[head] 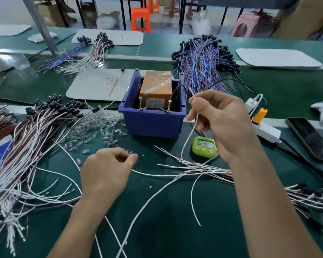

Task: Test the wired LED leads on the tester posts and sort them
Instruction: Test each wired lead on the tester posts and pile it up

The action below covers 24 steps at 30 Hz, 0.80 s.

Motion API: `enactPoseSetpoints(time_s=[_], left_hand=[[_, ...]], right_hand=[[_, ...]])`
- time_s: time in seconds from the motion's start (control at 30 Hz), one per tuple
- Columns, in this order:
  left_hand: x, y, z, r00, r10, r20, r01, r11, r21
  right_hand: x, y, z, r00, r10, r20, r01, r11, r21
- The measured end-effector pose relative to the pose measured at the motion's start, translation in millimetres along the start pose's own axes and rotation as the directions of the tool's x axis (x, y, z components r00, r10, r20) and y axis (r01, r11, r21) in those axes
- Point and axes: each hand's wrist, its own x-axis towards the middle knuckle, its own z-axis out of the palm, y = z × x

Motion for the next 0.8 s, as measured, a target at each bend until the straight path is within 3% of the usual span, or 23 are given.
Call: enactPoseSetpoints(time_s=[0.1,0.23,0.4,0.5,0.63,0.8], left_hand=[[-11,21,7,0.95,0.238,0.203,-0.165,0.932,-0.322],[-17,42,35,0.795,0.485,0.365,-0.321,0.847,-0.424],[-17,48,53,0.74,0.445,0.504,-0.085,0.805,-0.587],[-23,55,53,0.773,0.423,0.473,0.044,0.708,-0.705],[-19,53,41,0.831,0.396,0.392,0.19,0.46,-0.867],[-6,31,22,0.866,0.322,0.383,0.388,0.05,-0.92]], right_hand=[[3,-6,6,0.996,0.011,0.087,-0.016,0.999,0.048],[2,-12,15,0.99,0.006,0.141,-0.026,0.99,0.138],[2,-20,10,0.993,-0.021,0.112,0.003,0.988,0.153],[4,-25,6,0.991,-0.037,0.126,0.012,0.981,0.193],[8,-29,7,0.992,-0.034,0.12,0.002,0.966,0.26],[13,-26,10,0.999,-0.02,0.025,0.013,0.963,0.271]])
